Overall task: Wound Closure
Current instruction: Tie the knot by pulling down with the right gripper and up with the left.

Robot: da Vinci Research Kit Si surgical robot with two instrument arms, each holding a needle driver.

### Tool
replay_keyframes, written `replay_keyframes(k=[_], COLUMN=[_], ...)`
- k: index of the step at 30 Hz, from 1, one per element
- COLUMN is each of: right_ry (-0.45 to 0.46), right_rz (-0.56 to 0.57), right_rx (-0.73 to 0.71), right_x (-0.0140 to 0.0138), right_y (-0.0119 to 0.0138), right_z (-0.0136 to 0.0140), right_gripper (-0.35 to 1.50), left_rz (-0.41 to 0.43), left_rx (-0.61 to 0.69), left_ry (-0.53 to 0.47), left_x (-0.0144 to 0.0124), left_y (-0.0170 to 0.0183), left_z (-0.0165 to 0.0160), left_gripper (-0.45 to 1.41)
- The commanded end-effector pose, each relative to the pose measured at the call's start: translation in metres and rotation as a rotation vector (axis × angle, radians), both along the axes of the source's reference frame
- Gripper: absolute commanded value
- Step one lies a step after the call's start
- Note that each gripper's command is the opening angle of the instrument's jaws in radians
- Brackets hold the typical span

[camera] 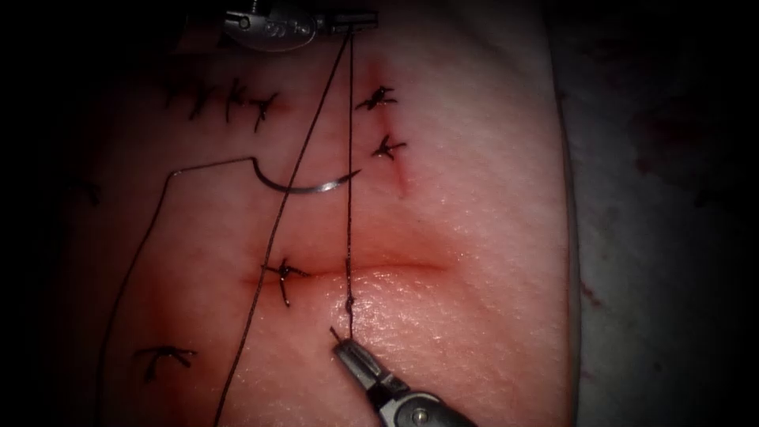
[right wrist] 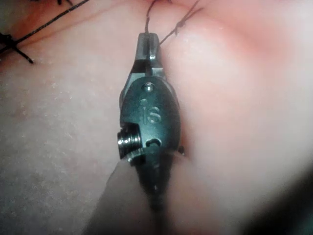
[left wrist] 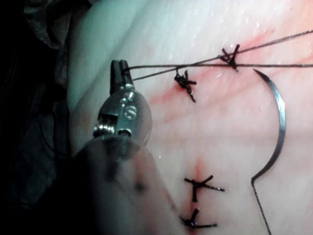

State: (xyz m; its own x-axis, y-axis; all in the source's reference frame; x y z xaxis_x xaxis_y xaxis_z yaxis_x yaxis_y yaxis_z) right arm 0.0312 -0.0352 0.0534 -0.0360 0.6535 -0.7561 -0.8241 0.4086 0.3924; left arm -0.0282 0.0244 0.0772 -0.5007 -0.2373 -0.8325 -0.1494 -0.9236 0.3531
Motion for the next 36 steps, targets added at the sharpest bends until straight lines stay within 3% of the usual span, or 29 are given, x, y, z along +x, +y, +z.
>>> replay_keyframes(k=[1, 11, 17, 24, 29, 34, 36], right_ry=[-0.002, -0.011, -0.025, -0.033, -0.019, 0.039, 0.072], right_rz=[-0.004, -0.023, -0.049, -0.068, -0.061, -0.101, -0.106], right_rx=[0.005, 0.01, 0.026, 0.03, 0.019, 0.0, -0.026], right_x=[0.0008, 0.0002, -0.0003, 0.0001, 0.0002, -0.0001, -0.0003], right_y=[0.0002, -0.0005, -0.0034, -0.0061, -0.0052, -0.0035, -0.003], right_z=[0.0013, 0.0028, 0.0012, -0.0001, 0.0, 0.0005, 0.0006], right_gripper=[-0.35, -0.35, -0.35, -0.35, -0.35, -0.35, 0.29], left_rz=[-0.006, -0.006, -0.017, -0.025, -0.037, -0.028, -0.017], left_rx=[-0.01, -0.073, -0.103, -0.098, -0.08, -0.008, 0.041], left_ry=[0.009, 0.069, 0.097, 0.106, 0.104, 0.019, -0.04], left_x=[-0.0002, 0.0009, 0.0015, 0.0025, 0.0025, 0.0024, 0.0026], left_y=[0.0013, 0.0015, 0.0015, 0.0017, 0.0013, -0.0001, -0.0009], left_z=[0.0013, 0.0062, 0.0093, 0.0101, 0.0098, 0.0085, 0.0074], left_gripper=[-0.45, -0.45, -0.45, -0.45, -0.45, -0.45, -0.45])
